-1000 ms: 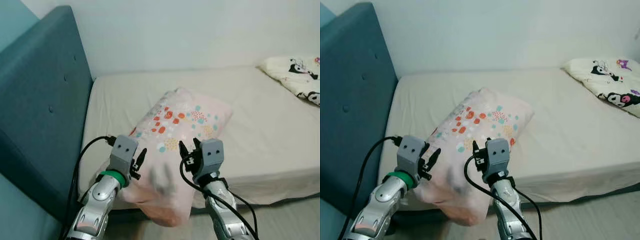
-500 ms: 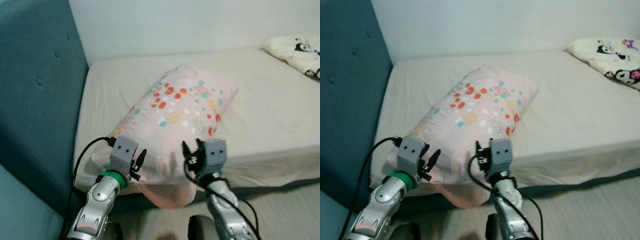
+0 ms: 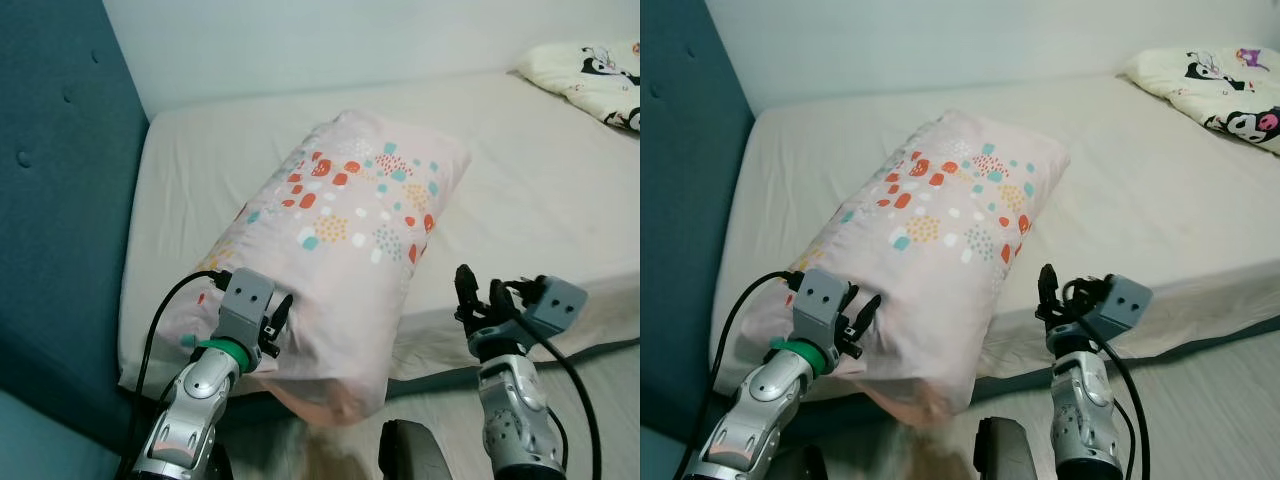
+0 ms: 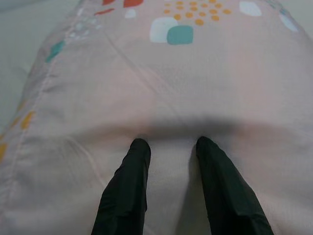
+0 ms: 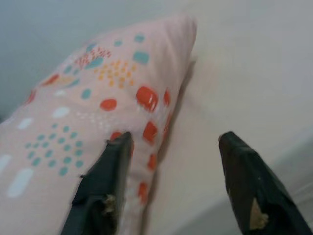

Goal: Clean up the room

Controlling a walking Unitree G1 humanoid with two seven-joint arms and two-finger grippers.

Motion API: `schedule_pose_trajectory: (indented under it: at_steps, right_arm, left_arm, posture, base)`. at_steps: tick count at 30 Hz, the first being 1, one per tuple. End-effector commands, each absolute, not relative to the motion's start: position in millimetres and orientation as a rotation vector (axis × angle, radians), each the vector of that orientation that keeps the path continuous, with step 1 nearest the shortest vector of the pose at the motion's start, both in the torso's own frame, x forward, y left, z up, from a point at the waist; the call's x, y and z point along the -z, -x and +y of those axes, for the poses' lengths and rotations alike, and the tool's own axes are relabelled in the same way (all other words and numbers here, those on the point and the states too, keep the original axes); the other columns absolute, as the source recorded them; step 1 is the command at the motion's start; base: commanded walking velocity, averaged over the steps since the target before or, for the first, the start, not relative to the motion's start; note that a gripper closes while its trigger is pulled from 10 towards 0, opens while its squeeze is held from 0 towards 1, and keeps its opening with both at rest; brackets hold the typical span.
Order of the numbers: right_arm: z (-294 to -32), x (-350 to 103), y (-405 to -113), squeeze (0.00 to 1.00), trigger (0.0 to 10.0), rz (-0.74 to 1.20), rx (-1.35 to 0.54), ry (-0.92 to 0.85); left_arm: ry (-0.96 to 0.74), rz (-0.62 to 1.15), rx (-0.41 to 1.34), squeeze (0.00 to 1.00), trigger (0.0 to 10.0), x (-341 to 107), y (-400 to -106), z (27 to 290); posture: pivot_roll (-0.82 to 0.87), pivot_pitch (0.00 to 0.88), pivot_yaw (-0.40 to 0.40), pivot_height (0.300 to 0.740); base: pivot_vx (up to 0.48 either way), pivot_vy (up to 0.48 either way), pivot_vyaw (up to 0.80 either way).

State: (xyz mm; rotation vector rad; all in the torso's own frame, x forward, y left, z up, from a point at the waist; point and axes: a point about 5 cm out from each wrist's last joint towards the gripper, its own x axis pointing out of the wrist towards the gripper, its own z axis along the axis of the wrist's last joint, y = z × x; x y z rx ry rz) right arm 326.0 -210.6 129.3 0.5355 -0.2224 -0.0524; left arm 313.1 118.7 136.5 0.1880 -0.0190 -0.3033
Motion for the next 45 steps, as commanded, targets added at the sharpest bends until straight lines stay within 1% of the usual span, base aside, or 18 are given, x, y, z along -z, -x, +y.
schedule_pose_trajectory:
  at_steps: [1,3,6,7,8,9,12,20,24,25,28,30,32,37,40,42,44,45]
  right_arm:
    - [-207,-120,-329,1.00,10.0,-0.173,-0.017,-0.652]
    - [-201,-114,-336,1.00,10.0,-0.108,-0.129,-0.770]
    - [-196,-99,-341,1.00,10.0,-0.006,-0.162,-0.821]
    - [-194,-93,-342,0.19,10.0,0.039,-0.179,-0.828]
    - [-194,-93,-342,0.19,10.0,0.039,-0.179,-0.828]
    - [-192,-89,-343,0.00,10.0,0.071,-0.195,-0.845]
    - [-189,-82,-346,0.00,10.0,0.152,-0.206,-0.846]
    - [-184,-75,-346,0.00,10.0,0.232,-0.226,-0.878]
    - [-174,-70,-347,0.00,10.0,0.274,-0.253,-0.883]
    - [-171,-70,-348,0.00,10.0,0.278,-0.254,-0.884]
    - [-170,-70,-349,0.00,10.0,0.275,-0.244,-0.883]
    - [-170,-72,-351,0.00,10.0,0.259,-0.228,-0.877]
    - [-175,-76,-353,0.00,10.0,0.227,-0.208,-0.865]
    - [-183,-81,-355,0.00,10.0,0.191,-0.195,-0.861]
    - [-199,-85,-354,0.00,10.0,0.146,-0.152,-0.863]
    - [-210,-84,-352,0.00,10.0,0.130,-0.119,-0.855]
    - [-214,-84,-351,0.00,10.0,0.125,-0.107,-0.851]
    - [-218,-84,-351,0.00,10.0,0.121,-0.089,-0.844]
  left_arm:
    - [-0.200,0.007,0.298,0.00,10.0,-133,-312,121]
    - [-0.201,0.006,0.299,0.00,10.0,-134,-311,122]
    - [-0.187,-0.005,0.286,0.00,10.0,-140,-311,124]
    - [-0.174,-0.020,0.277,0.00,10.0,-145,-311,127]
    - [-0.174,-0.020,0.277,0.00,10.0,-145,-311,127]
    - [-0.160,-0.035,0.272,0.00,10.0,-150,-311,130]
    - [-0.108,-0.091,0.275,0.00,10.0,-170,-310,140]
    - [-0.060,-0.180,0.279,0.00,10.0,-202,-313,150]
    - [-0.251,-0.152,0.168,0.00,10.0,-203,-341,148]
    - [-0.339,-0.127,0.131,0.00,10.0,-198,-352,144]
    - [-0.412,-0.106,0.101,0.00,10.0,-195,-365,138]
    - [-0.509,-0.082,0.033,0.00,10.0,-193,-383,133]
    - [-0.627,-0.068,-0.070,0.00,10.0,-195,-395,138]
    - [-0.742,-0.066,-0.142,0.00,10.0,-197,-401,147]
    - [-0.892,-0.058,-0.221,0.00,10.0,-197,-404,170]
    - [-0.957,-0.001,-0.174,0.00,10.0,-187,-402,186]
    - [-0.979,0.023,-0.142,0.00,10.0,-182,-401,191]
    - [-0.985,0.073,-0.072,0.00,10.0,-171,-399,195]
  posture:
    - [-0.05,0.121,0.106,0.563]
    - [-0.05,0.125,0.107,0.563]
    - [-0.02,0.137,0.105,0.563]
    - [-0.01,0.143,0.107,0.563]
    - [-0.01,0.143,0.107,0.563]
    - [-0.01,0.143,0.107,0.563]
    - [0.01,0.159,0.109,0.563]
    - [0.02,0.177,0.109,0.563]
    - [0.03,0.187,0.106,0.563]
    - [0.03,0.191,0.103,0.563]
    - [0.02,0.193,0.102,0.563]
    - [0.01,0.195,0.106,0.563]
    - [-0.02,0.198,0.117,0.563]
    - [-0.03,0.201,0.122,0.563]
    - [-0.04,0.204,0.125,0.563]
    - [-0.04,0.207,0.128,0.563]
    - [-0.03,0.207,0.128,0.563]
    - [-0.03,0.207,0.125,0.563]
  base:
    - [0.000,0.000,0.00]
    - [0.000,0.000,0.00]
    - [0.000,0.000,0.00]
    - [0.000,0.000,0.00]
    - [0.000,0.000,0.00]
    - [0.000,0.000,0.00]
    - [0.000,0.000,0.00]
    - [0.000,0.000,0.00]
    - [0.000,0.000,0.00]
    - [0.000,0.000,0.00]
    - [0.000,0.000,0.00]
    - [0.000,0.000,0.00]
    - [0.000,0.000,0.00]
    - [0.000,0.000,0.00]
    - [0.000,0.000,0.00]
    - [0.000,0.000,0.00]
    - [0.000,0.000,0.00]
    - [0.000,0.000,0.00]
